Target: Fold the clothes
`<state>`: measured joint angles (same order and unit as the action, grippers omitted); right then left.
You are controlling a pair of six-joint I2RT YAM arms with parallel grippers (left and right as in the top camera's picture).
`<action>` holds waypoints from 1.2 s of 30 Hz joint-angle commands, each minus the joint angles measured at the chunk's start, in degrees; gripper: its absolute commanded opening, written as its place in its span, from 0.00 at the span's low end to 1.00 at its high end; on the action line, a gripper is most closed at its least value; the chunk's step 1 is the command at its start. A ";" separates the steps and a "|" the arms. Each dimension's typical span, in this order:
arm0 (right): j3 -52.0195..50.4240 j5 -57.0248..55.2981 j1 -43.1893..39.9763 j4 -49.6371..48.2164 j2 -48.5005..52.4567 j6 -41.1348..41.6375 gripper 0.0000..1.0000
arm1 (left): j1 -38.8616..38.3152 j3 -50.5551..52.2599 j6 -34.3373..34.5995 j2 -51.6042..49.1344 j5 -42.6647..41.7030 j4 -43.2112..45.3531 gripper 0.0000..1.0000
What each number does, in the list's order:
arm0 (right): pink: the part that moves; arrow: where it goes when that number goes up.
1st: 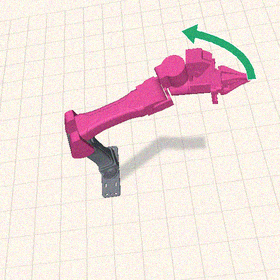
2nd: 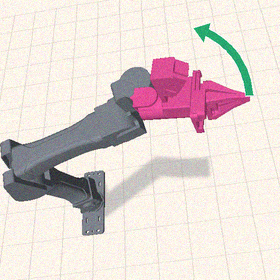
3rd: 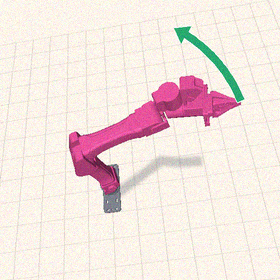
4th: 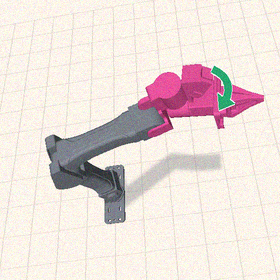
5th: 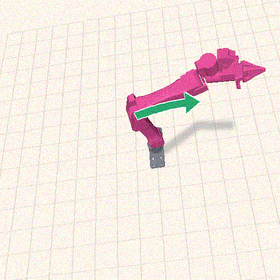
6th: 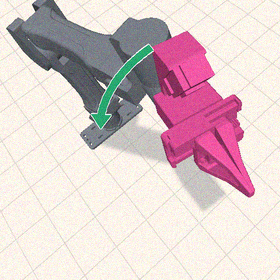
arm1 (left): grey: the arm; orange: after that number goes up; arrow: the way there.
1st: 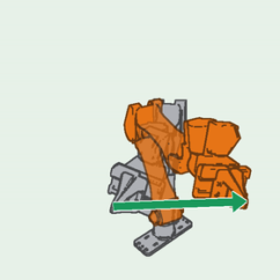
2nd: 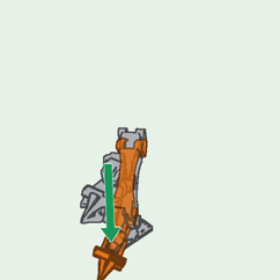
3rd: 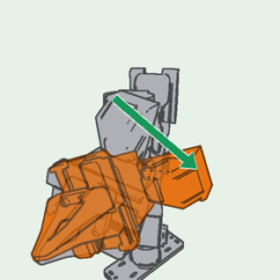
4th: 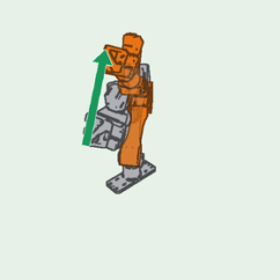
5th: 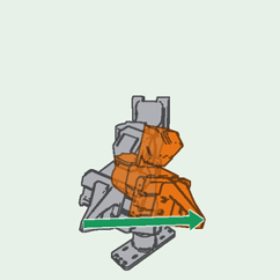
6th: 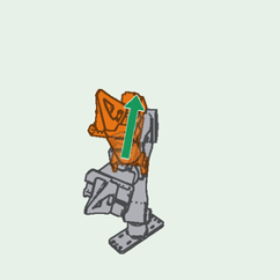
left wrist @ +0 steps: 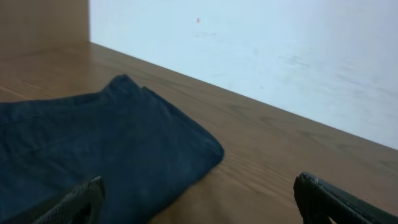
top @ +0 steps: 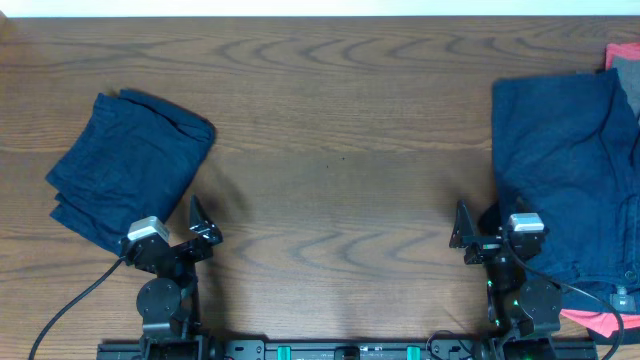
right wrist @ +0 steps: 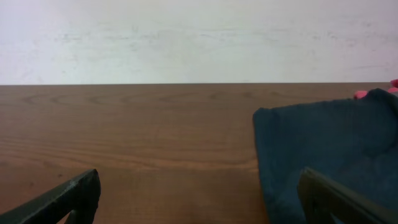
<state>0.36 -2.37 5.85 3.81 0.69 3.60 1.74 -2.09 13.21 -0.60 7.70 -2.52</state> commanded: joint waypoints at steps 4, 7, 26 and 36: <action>-0.04 -0.17 0.11 0.24 -0.31 -0.68 0.99 | -1.27 1.86 -0.72 0.52 0.50 -0.74 0.98; -0.04 -0.17 0.11 0.24 -0.31 -0.70 0.99 | -1.40 1.86 -0.72 0.46 0.48 -0.76 0.98; -0.04 -0.20 0.11 0.22 -0.31 -0.70 0.99 | -1.40 1.86 -0.72 0.37 0.50 -0.76 0.98; -0.04 -0.20 0.11 0.24 -0.31 -0.68 0.99 | -1.40 1.86 -0.72 0.37 0.48 -0.79 0.98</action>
<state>0.36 -2.37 5.85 3.84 0.69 3.60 0.58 -2.07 13.21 -0.60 7.70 -2.50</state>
